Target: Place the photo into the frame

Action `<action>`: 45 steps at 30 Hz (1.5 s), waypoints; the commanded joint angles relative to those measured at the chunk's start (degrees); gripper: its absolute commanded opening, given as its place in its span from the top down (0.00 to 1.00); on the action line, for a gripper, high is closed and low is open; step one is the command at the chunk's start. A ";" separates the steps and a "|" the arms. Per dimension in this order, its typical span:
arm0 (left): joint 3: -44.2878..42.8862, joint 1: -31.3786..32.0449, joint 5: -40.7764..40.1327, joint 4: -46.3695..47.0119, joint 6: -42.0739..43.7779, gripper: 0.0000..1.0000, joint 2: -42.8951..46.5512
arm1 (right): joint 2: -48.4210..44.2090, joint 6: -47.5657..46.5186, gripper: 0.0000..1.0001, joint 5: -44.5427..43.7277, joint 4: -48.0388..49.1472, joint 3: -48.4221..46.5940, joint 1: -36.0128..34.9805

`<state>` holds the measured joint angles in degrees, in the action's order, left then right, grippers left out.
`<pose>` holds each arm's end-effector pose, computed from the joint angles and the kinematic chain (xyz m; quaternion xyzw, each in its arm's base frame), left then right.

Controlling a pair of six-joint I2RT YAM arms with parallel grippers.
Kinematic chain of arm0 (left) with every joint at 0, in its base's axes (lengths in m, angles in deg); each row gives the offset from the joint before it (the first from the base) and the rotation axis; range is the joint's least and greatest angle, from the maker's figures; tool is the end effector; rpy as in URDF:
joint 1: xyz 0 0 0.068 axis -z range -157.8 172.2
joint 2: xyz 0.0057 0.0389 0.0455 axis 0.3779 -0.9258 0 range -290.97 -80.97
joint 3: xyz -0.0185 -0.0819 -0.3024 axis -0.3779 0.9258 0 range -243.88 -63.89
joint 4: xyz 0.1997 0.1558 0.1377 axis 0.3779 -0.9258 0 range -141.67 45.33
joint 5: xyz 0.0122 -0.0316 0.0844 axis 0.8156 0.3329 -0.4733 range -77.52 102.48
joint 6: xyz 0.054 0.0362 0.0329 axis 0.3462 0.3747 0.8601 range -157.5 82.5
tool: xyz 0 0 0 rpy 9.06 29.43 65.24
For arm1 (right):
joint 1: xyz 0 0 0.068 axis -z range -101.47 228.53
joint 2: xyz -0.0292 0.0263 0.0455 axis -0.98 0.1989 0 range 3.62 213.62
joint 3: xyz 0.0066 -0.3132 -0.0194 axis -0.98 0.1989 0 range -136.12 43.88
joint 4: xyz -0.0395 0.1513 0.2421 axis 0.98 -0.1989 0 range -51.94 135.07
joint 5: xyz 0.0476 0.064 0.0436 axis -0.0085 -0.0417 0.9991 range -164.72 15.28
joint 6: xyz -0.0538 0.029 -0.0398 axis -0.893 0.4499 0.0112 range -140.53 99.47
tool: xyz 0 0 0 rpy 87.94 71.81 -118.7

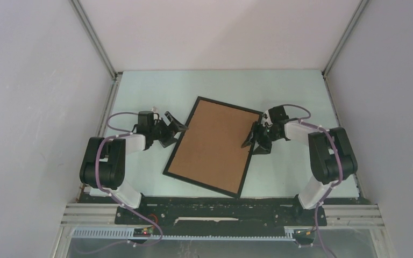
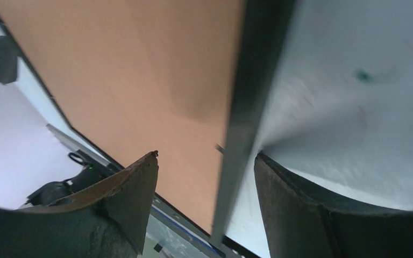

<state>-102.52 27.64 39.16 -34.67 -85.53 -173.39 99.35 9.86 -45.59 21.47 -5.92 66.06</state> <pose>0.3313 -0.0589 0.1456 -0.2407 0.8667 -0.3613 0.2456 0.3140 0.0996 0.1446 0.1042 0.9478 0.2932 0.0698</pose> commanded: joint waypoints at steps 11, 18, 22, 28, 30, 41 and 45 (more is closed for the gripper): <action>9.77 2.79 3.48 9.35 -4.00 0.01 3.41 | 15.17 -4.67 0.25 -7.21 -5.90 -25.04 -4.99; 9.48 1.95 1.68 7.43 -1.53 0.02 4.74 | 0.34 -9.32 0.26 -0.23 -5.35 -7.11 0.59; 9.11 1.53 2.77 7.72 -1.36 0.02 3.97 | -6.68 -9.12 0.31 1.70 -4.53 1.27 4.25; 9.27 1.14 3.09 8.00 -1.22 0.02 3.96 | -10.22 -8.99 0.53 -1.77 -5.47 5.98 5.67; 9.28 1.00 3.08 7.99 -1.18 0.03 3.92 | -10.46 -9.37 0.59 -3.33 -5.77 6.20 4.81; 9.53 0.78 2.88 7.75 -1.01 0.03 4.35 | -9.12 -7.57 0.65 -6.33 -4.95 6.55 -1.55; 9.45 0.85 2.88 7.71 -1.01 0.03 4.27 | -8.10 -7.13 0.68 -6.51 -4.45 6.60 -2.61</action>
<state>-94.19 28.51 40.23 -24.72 -86.99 -169.39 91.00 2.12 -50.75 15.72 0.35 64.42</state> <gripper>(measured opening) 0.972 0.333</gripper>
